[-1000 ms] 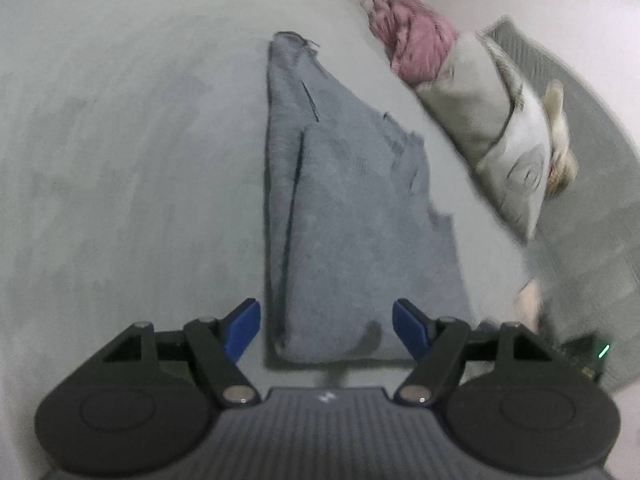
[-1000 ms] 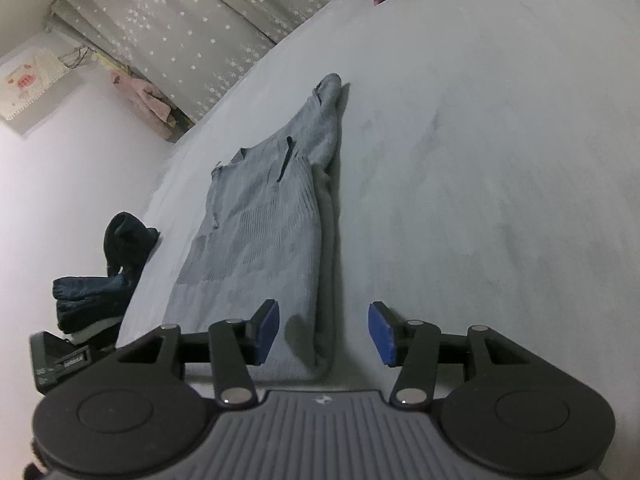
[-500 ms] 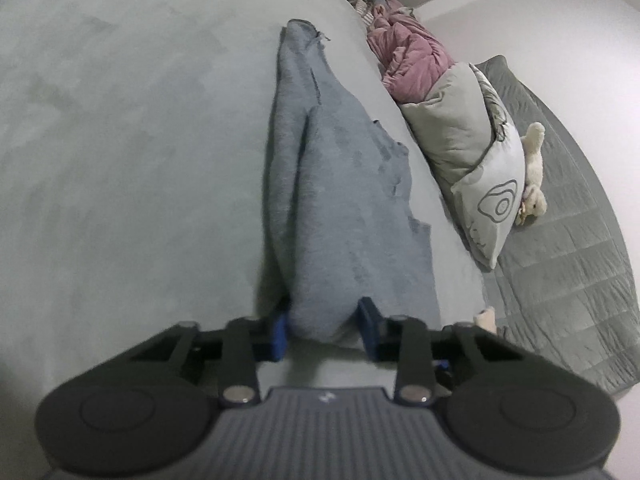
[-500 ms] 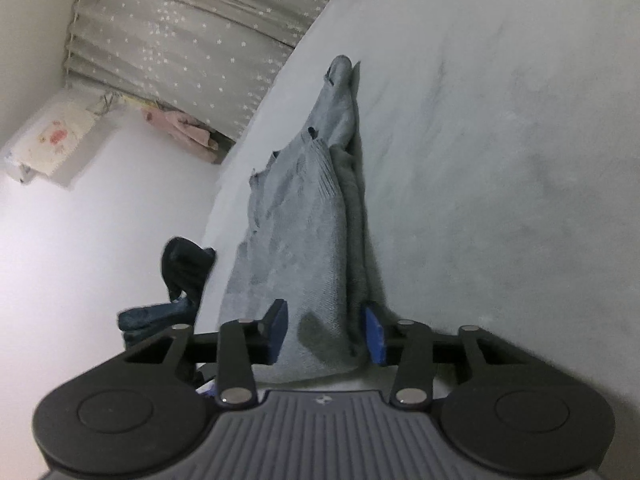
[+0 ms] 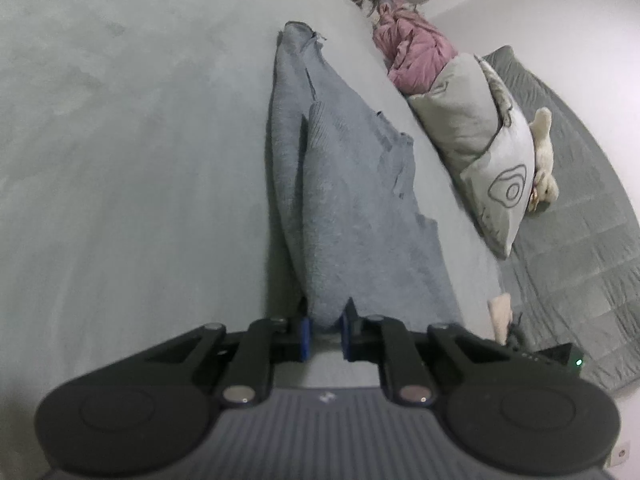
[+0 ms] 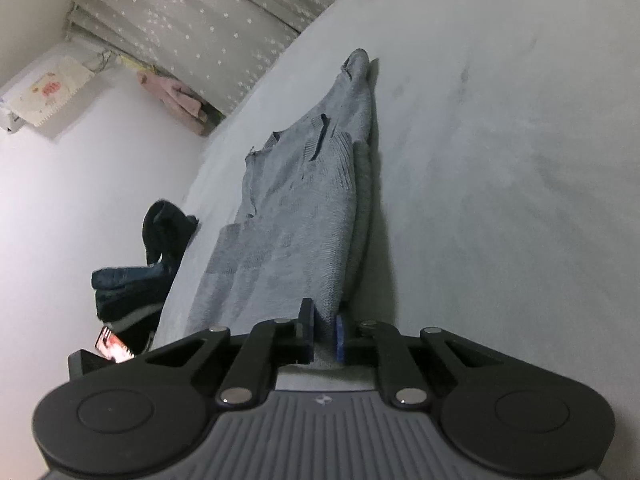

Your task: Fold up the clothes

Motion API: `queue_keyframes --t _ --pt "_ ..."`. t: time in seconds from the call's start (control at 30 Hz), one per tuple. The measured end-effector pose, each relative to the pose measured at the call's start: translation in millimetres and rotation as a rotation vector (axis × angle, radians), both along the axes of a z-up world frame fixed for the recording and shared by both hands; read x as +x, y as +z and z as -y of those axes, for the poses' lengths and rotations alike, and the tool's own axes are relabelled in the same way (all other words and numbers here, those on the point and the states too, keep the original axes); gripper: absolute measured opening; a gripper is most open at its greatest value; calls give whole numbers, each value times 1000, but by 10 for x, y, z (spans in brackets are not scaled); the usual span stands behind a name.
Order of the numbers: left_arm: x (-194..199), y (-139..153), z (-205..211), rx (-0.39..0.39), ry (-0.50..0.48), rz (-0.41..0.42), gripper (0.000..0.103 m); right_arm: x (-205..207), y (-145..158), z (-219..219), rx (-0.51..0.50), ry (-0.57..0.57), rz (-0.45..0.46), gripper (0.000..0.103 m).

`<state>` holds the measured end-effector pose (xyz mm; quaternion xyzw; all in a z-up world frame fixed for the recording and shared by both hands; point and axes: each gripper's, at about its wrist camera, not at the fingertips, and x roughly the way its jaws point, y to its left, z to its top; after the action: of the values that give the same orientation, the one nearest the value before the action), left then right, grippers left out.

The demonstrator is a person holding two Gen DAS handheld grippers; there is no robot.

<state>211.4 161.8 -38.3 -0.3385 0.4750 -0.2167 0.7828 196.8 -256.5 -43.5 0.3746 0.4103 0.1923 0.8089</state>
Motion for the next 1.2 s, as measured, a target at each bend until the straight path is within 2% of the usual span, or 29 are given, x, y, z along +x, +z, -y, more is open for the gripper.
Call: queue_keyframes --t 0.27,0.3,0.37,0.47,0.53,0.57,0.6,0.67,0.77,0.83,1.03,1.07,1.17,1.2 --pt "-624 105 84 36 -69 -33 11 -574 81 95 -30 49 -65 8" --pt "-701 115 91 38 -79 -36 0 -653 84 114 -31 52 -68 7" --pt "-808 116 100 31 -102 -43 0 -798 81 155 -18 60 -73 7" --pt "-951 111 79 62 -123 -22 2 -908 69 164 -34 66 -77 8" --pt "-987 85 16 68 -124 -20 15 -916 57 186 -33 44 -82 9" --pt "-992 81 -21 62 -119 -18 32 -915 50 202 -31 29 -83 10" --pt "-1002 86 -49 59 -112 -9 39 -916 49 210 -29 24 -80 10" --pt "-1001 111 -82 54 -101 15 46 -913 33 229 -9 15 -74 22" --pt "-956 132 -127 40 -79 42 58 -831 -17 237 19 -1 -75 25" --pt "-841 96 -155 10 -66 27 59 -753 -69 227 46 4 -85 25" --pt "-578 -28 -168 -52 -53 -12 55 -570 -214 146 65 12 -120 25" --pt "-537 -58 -170 -66 -45 -26 50 -522 -239 144 83 7 -120 25" --pt "-432 -142 -166 -65 -11 -83 15 -463 -241 109 84 14 -107 22" --pt "-431 -156 -157 -67 1 -98 13 -481 -215 102 78 17 -98 12"
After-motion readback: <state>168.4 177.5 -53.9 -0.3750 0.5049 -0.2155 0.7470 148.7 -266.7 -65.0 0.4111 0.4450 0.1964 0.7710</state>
